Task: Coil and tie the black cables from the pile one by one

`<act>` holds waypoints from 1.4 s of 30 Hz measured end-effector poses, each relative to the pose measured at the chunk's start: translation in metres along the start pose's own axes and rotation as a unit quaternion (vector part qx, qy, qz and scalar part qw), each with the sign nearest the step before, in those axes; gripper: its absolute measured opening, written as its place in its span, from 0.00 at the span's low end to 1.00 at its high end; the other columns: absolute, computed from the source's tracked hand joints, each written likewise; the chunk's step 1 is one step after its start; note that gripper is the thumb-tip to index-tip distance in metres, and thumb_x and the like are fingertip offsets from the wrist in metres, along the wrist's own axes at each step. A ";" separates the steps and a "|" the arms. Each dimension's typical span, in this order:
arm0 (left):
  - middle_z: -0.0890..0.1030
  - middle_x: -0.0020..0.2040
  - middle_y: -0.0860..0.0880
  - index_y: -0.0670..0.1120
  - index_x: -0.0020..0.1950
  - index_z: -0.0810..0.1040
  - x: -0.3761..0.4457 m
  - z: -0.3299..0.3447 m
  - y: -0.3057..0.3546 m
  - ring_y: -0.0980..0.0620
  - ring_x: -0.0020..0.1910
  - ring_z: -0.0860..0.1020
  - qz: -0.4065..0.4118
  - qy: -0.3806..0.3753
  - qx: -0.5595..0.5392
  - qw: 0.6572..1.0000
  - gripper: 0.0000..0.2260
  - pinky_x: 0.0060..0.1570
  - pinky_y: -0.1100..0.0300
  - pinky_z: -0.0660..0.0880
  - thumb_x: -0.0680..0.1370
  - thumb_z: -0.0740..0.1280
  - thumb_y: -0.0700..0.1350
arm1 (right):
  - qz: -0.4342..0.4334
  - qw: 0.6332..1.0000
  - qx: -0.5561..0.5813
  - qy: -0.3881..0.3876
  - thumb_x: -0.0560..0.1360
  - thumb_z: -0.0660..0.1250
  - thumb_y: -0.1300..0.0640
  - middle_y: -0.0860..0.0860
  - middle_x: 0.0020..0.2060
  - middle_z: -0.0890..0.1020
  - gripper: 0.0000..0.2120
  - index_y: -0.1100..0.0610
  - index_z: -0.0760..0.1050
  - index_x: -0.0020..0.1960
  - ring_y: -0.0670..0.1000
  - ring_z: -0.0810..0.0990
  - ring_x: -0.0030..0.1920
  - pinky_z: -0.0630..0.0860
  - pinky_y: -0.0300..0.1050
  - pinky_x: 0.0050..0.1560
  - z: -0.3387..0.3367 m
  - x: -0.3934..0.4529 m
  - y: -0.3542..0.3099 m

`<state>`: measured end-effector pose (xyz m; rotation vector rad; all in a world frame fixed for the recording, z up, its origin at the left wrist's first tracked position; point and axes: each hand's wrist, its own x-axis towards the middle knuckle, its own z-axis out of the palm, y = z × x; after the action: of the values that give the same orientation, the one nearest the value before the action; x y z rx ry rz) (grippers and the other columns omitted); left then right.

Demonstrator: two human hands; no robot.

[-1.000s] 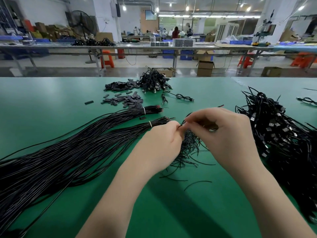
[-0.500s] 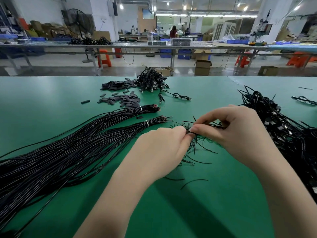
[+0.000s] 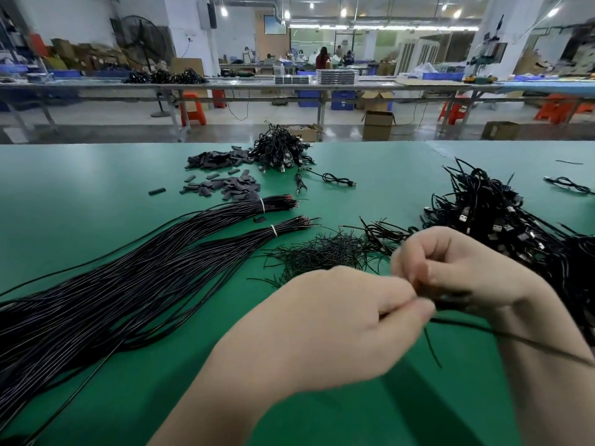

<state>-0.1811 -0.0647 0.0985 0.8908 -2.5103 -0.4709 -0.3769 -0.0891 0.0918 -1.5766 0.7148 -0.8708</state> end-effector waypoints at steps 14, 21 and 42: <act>0.64 0.26 0.56 0.47 0.35 0.71 0.022 0.000 -0.022 0.60 0.24 0.60 -0.128 0.221 -0.506 0.824 0.18 0.25 0.70 0.60 0.83 0.57 0.51 | -0.091 0.930 -0.084 0.346 0.75 0.70 0.54 0.47 0.27 0.79 0.09 0.53 0.80 0.35 0.43 0.75 0.31 0.71 0.39 0.37 0.048 0.033 0.001; 0.66 0.25 0.58 0.47 0.36 0.72 0.022 0.002 -0.030 0.59 0.24 0.63 -0.157 0.263 -0.445 0.841 0.17 0.25 0.71 0.62 0.82 0.58 0.53 | -0.114 0.922 -0.133 0.344 0.76 0.69 0.55 0.49 0.31 0.83 0.08 0.55 0.82 0.39 0.40 0.77 0.30 0.71 0.33 0.33 0.052 0.032 0.001; 0.72 0.26 0.62 0.50 0.43 0.75 0.019 0.001 -0.026 0.60 0.30 0.69 -0.175 0.261 -0.264 0.912 0.17 0.39 0.56 0.68 0.82 0.53 0.57 | -0.118 0.935 -0.029 0.332 0.70 0.74 0.59 0.49 0.33 0.85 0.03 0.53 0.85 0.38 0.43 0.82 0.34 0.74 0.30 0.34 0.062 0.031 -0.002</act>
<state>-0.1819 -0.0964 0.0910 1.0667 -1.6236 -0.8460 -0.3083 -0.0816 0.0935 -1.4312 1.0383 -1.6130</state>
